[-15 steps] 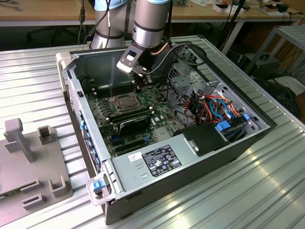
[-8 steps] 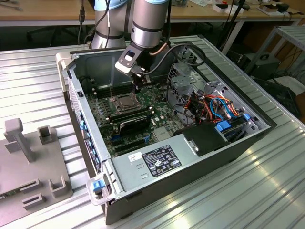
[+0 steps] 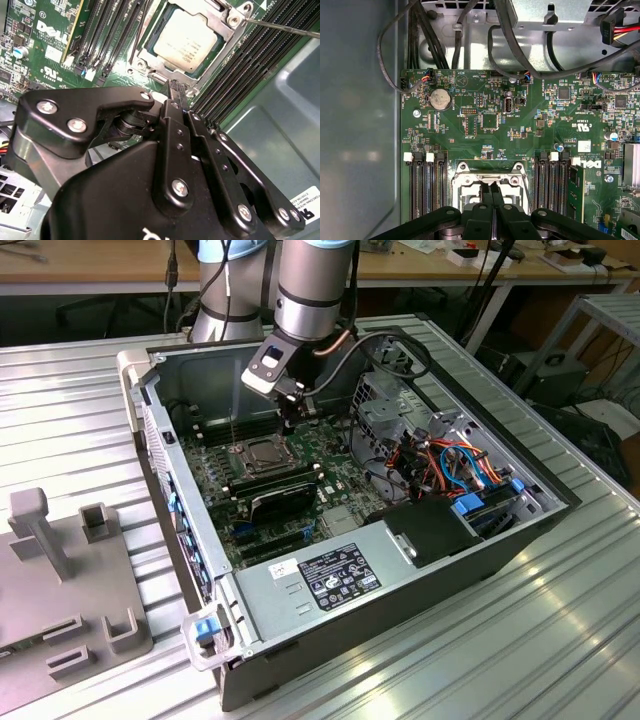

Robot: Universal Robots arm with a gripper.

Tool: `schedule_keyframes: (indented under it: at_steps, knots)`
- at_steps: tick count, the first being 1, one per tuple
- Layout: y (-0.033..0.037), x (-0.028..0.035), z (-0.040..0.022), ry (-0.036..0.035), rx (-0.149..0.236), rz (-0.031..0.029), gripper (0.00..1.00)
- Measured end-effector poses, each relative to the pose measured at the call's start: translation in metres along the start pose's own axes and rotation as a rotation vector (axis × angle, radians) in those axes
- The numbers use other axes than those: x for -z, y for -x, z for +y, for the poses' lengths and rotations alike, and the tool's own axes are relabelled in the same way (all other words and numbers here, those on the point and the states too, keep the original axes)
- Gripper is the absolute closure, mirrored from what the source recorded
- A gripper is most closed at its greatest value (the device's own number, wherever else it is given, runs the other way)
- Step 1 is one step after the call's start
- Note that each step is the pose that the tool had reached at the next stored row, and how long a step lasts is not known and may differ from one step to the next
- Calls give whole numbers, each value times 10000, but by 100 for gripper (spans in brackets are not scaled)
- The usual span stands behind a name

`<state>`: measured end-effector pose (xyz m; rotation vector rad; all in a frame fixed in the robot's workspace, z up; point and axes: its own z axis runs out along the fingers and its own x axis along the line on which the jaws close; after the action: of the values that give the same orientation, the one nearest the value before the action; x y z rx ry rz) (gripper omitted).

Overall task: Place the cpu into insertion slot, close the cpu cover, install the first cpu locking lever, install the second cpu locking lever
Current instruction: 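Close the cpu cover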

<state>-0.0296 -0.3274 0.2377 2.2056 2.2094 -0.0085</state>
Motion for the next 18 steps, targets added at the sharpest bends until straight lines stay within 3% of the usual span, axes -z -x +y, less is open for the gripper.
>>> schedule_keyframes:
  at_steps: [7, 9, 13, 18]
  knots:
    - [0, 0, -70, 1, 4, 0, 89]
    - [0, 0, -114, 0, 2, 0, 89]
    - [0, -3, -264, -1, 3, 0, 89]
    - [-1, -6, -288, 0, 3, 0, 89]
